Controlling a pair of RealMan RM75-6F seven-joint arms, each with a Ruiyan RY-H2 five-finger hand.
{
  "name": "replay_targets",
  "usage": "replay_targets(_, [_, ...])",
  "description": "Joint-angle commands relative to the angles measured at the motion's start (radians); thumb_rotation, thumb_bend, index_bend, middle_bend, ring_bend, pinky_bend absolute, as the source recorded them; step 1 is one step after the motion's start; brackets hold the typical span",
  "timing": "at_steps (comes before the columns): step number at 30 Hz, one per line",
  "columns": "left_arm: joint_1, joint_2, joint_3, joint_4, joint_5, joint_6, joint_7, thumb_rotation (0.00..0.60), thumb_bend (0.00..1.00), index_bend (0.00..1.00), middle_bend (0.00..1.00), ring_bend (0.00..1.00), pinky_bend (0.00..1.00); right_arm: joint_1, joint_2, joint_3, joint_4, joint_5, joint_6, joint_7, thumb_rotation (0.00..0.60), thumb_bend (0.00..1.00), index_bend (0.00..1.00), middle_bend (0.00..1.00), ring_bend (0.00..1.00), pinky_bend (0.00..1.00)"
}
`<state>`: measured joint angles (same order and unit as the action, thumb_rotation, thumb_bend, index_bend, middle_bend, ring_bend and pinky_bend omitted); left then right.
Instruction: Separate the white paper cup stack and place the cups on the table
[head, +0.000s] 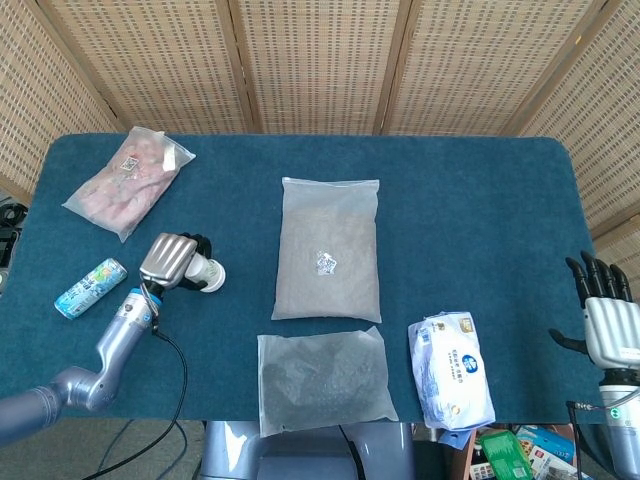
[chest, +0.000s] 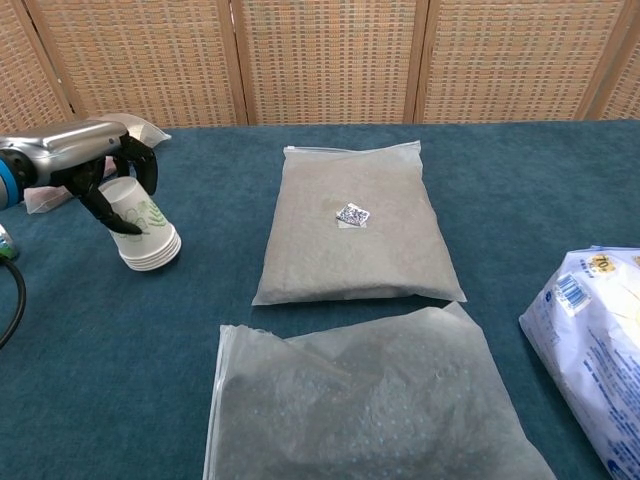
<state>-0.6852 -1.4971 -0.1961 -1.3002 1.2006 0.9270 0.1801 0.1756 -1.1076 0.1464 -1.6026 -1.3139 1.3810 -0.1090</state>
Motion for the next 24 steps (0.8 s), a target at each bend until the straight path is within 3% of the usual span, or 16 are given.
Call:
replay_targets(1, [0.026,0.037,-0.068,-0.066,-0.011,0.009,-0.236,0.600,0.14,0.50,0.50,0.45,0.62,0.006,-0.009,-0.002,0.012,-0.017,-0.003,0.014,0.600,0.00,0.00,0.00,0.00,0.00])
replay_targets(9, [0.039,0.059,-0.160,-0.109,0.007,-0.064,-0.757,0.600,0.16,0.50,0.50,0.45,0.62,0.071,-0.038,0.007,0.128,-0.156,0.000,0.121,0.600,0.00,0.15,0.00,0.00,0.00])
replay_targets(16, [0.006,0.025,-0.209,-0.113,0.047,-0.151,-1.115,0.600,0.16,0.50,0.50,0.45,0.62,0.162,-0.071,0.044,0.256,-0.269,0.030,0.292,0.600,0.03,0.27,0.08,0.00,0.00])
replay_targets(19, [-0.033,-0.008,-0.222,-0.091,0.053,-0.206,-1.217,0.600,0.16,0.50,0.50,0.45,0.62,0.218,-0.100,0.062,0.316,-0.308,0.035,0.387,0.600,0.07,0.31,0.11,0.00,0.00])
replay_targets(24, [-0.076,-0.042,-0.244,-0.074,0.043,-0.259,-1.312,0.600,0.16,0.50,0.50,0.45,0.62,0.276,-0.145,0.068,0.397,-0.373,0.075,0.442,0.600,0.15,0.35,0.15,0.00,0.00])
